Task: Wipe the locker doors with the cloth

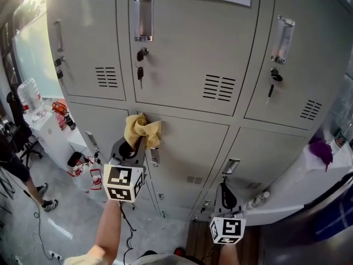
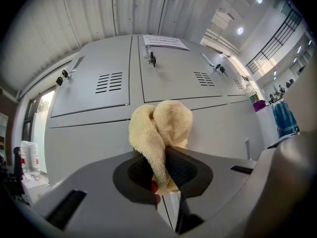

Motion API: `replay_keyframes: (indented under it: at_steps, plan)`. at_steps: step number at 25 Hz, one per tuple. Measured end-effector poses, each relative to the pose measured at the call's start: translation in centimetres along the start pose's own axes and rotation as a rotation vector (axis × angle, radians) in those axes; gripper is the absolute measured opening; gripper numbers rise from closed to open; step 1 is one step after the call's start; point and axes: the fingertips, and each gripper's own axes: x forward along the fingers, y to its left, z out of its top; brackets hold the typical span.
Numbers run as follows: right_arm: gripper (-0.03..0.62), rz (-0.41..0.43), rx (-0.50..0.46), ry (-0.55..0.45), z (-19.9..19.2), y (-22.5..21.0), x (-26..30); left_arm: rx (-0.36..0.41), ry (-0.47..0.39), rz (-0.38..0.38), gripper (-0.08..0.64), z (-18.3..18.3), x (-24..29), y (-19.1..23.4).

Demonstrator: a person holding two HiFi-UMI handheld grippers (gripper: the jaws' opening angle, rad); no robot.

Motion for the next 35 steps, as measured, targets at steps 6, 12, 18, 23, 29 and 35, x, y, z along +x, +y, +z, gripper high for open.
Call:
replay_keyframes:
  at_steps: [6, 12, 18, 23, 29, 35]
  plan:
    - [0.025, -0.004, -0.005, 0.001, 0.1, 0.1, -0.1, -0.008, -0.002, 0.012, 0.077, -0.1, 0.1, 0.3]
    - [0.025, -0.004, -0.012, 0.003, 0.1, 0.0, -0.5, -0.013, -0.014, -0.013, 0.075, 0.1, -0.8, -0.2]
    - [0.025, -0.016, -0.006, 0.018, -0.5, -0.2, -0.9, -0.019, -0.03, -0.047, 0.075, -0.1, -3.0, -2.0]
    - [0.025, -0.032, 0.002, 0.029, -0.8, -0.6, -1.3, -0.032, -0.02, -0.065, 0.075, -1.2, -4.7, -3.5]
    - [0.025, -0.044, 0.004, 0.04, -1.3, -0.8, -1.6, -0.056, 0.026, -0.121, 0.076, -3.5, -5.9, -6.7]
    - [0.025, -0.051, 0.003, 0.038, -1.5, -1.0, -2.0, -0.097, 0.059, -0.212, 0.076, -5.0, -6.7, -10.8]
